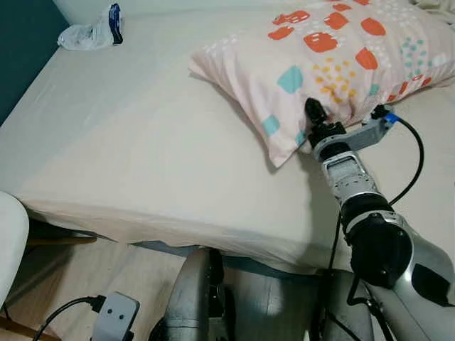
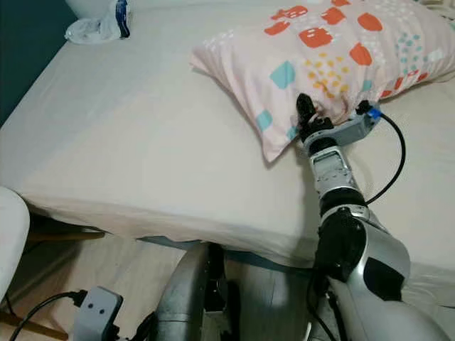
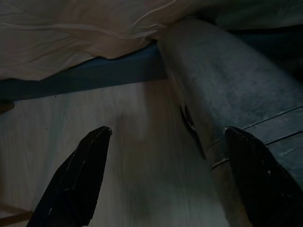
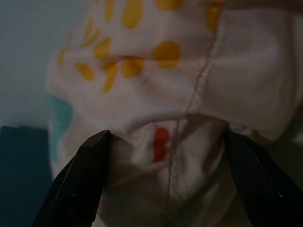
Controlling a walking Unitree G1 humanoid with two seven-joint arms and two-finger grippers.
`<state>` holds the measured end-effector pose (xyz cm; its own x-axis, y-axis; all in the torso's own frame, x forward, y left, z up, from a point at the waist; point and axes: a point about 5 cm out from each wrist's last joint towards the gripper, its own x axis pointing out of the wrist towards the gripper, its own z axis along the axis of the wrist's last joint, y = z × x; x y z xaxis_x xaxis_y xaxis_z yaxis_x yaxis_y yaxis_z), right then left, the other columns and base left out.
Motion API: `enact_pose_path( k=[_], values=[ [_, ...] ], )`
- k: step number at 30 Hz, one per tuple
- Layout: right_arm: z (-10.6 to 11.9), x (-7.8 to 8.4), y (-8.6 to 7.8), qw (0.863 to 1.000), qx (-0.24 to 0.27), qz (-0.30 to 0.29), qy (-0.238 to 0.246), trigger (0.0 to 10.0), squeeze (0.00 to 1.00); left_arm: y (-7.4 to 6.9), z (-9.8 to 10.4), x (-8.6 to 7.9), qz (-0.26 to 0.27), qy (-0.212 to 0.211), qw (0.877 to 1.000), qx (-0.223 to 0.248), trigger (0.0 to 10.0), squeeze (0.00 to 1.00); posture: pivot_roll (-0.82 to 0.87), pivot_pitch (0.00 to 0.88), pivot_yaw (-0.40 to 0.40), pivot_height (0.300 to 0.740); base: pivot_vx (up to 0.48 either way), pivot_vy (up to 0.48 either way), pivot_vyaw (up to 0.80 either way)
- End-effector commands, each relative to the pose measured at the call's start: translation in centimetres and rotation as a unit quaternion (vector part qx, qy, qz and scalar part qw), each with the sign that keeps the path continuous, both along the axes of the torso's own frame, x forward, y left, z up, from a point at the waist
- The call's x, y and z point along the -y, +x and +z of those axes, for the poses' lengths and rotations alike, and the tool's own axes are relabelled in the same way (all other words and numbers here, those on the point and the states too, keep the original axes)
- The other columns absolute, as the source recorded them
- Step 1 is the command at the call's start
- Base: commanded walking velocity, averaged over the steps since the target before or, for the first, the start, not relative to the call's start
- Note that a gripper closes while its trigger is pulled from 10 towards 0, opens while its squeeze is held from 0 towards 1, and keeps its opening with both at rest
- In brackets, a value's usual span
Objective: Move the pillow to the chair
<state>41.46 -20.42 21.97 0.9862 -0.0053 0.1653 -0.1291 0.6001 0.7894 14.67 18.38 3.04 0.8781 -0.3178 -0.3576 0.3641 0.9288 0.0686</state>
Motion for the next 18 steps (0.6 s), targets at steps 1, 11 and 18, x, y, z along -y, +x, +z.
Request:
enact_pose_path(
  k=[1, 11, 18],
  values=[
    [-0.7, -1.2, 0.2, 0.999, -0.034, 0.012, -0.025, 10.0, 0.00, -1.4, -1.0, -0.4, 0.000, 0.010, 0.999, -0.041, 10.0, 0.00, 0.36, 0.436, 0.202, 0.570, 0.000, 0.000, 0.00],
    [1.3, -4.0, 0.6, 0.995, 0.022, 0.089, -0.031, 0.0, 0.00, -1.6, -0.5, -0.5, 0.002, 0.009, 0.999, -0.042, 10.0, 0.00, 0.36, 0.446, 0.206, 0.570, 0.000, 0.000, 0.00],
    [1.6, -6.1, 0.9, 0.991, -0.003, 0.110, -0.079, 0.0, 0.00, -0.9, -0.5, -0.2, 0.001, 0.007, 0.999, -0.041, 10.0, 0.00, 0.34, 0.437, 0.201, 0.570, 0.000, 0.000, 0.00]
  ],
)
